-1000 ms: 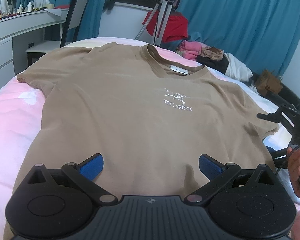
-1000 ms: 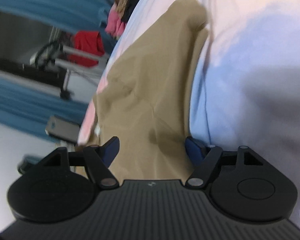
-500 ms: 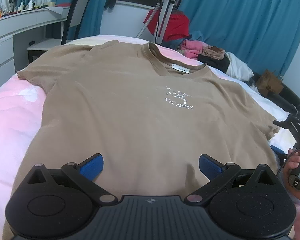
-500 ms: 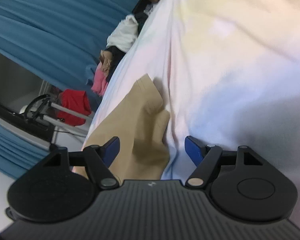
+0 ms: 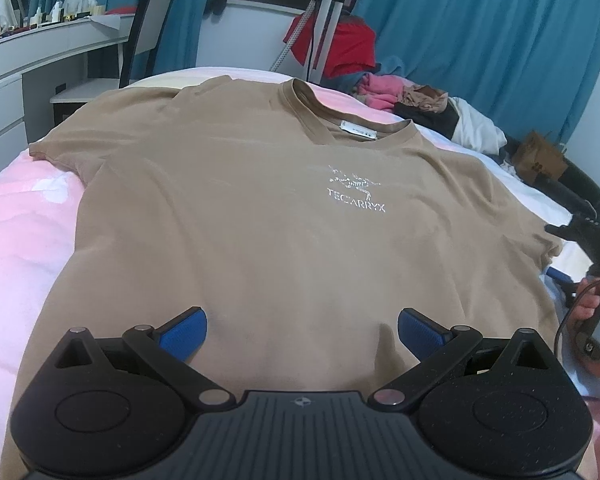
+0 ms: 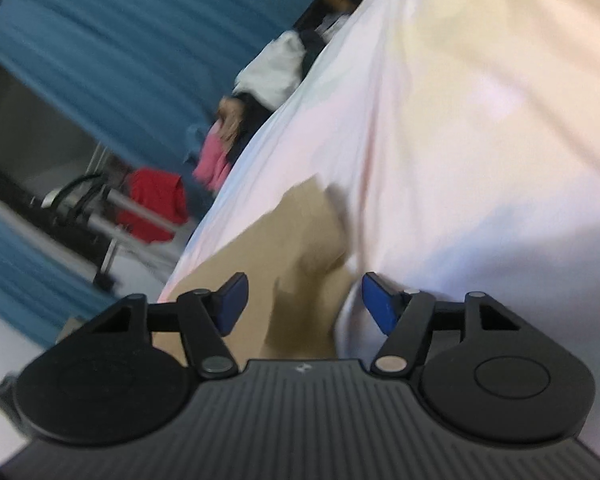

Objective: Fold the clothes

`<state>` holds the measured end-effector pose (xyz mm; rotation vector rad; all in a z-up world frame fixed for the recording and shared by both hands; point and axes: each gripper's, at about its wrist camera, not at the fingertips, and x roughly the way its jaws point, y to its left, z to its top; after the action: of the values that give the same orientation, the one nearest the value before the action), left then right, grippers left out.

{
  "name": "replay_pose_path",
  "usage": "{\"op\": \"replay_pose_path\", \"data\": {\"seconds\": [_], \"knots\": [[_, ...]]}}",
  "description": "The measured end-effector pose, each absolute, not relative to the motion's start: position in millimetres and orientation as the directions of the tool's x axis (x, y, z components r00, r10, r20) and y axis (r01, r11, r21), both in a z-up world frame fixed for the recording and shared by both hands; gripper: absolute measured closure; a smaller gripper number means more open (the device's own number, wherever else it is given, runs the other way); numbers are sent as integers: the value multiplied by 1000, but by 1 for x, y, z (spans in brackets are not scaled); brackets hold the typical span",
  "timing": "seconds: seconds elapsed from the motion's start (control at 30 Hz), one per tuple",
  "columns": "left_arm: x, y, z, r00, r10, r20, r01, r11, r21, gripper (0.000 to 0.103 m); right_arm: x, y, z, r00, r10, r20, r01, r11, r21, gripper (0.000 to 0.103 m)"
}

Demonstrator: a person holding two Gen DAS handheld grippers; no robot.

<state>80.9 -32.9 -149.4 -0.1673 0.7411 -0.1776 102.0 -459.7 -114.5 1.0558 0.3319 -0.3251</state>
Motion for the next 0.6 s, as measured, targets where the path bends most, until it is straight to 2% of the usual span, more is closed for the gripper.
{"op": "replay_pose_path", "data": {"seconds": [0.13, 0.33, 0.6], "knots": [[82, -35, -150, 721, -224, -655, 104, 971, -217, 0, 87, -460, -107, 909, -115, -400, 406, 452, 794, 36], [82, -39, -151, 720, -231, -654, 117, 970, -214, 0, 91, -447, -98, 928, -7, -373, 336, 449, 828, 36], [81, -37, -149, 723, -229, -652, 107, 969, -221, 0, 94, -447, -121, 899, 32, -437, 390, 396, 831, 38]]}}
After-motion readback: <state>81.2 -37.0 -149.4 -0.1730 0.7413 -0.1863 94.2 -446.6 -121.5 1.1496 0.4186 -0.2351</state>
